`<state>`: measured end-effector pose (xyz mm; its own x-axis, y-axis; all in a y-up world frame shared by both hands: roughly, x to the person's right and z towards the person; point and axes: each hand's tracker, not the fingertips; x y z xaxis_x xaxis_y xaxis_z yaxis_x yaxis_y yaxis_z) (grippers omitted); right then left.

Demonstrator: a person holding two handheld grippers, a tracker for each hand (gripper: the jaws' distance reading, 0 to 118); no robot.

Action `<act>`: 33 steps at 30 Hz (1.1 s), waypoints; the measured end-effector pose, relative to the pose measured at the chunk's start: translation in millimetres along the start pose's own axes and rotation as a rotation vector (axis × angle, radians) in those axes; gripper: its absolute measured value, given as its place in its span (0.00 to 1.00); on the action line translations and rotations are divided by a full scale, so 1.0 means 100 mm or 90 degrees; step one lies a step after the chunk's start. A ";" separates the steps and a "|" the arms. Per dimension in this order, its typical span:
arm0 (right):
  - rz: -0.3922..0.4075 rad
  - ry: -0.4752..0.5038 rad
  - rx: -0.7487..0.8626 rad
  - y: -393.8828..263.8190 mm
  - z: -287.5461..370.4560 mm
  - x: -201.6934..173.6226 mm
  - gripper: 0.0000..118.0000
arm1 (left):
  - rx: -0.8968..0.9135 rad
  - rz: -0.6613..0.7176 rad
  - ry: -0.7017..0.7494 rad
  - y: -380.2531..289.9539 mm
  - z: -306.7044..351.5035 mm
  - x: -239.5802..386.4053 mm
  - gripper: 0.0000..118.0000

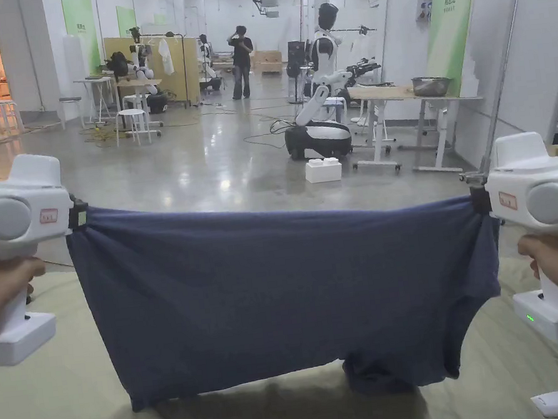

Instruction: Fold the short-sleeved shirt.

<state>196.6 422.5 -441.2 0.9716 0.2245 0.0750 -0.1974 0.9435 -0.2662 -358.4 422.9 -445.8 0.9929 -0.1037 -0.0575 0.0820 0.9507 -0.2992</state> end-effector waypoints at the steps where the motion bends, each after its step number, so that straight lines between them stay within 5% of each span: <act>1: 0.001 -0.001 -0.003 -0.04 0.07 0.00 0.02 | 0.000 0.000 -0.003 -0.05 0.09 0.01 0.00; 10: 0.020 0.000 -0.024 -0.67 0.99 -0.01 0.02 | 0.017 0.003 -0.012 -0.78 1.07 0.11 0.00; 20: 0.060 0.049 -0.182 -2.38 1.85 -0.12 0.02 | -0.101 0.033 -0.028 -2.47 2.05 0.22 0.00; 33: 0.077 0.090 -0.355 -3.90 2.20 -0.34 0.02 | -0.309 0.053 -0.043 -4.18 2.17 0.24 0.00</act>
<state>211.9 101.0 -128.7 0.9621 0.2517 -0.1053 -0.2461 0.6336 -0.7334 -350.0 86.7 -115.5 0.9991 0.0010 -0.0424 -0.0307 0.7069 -0.7067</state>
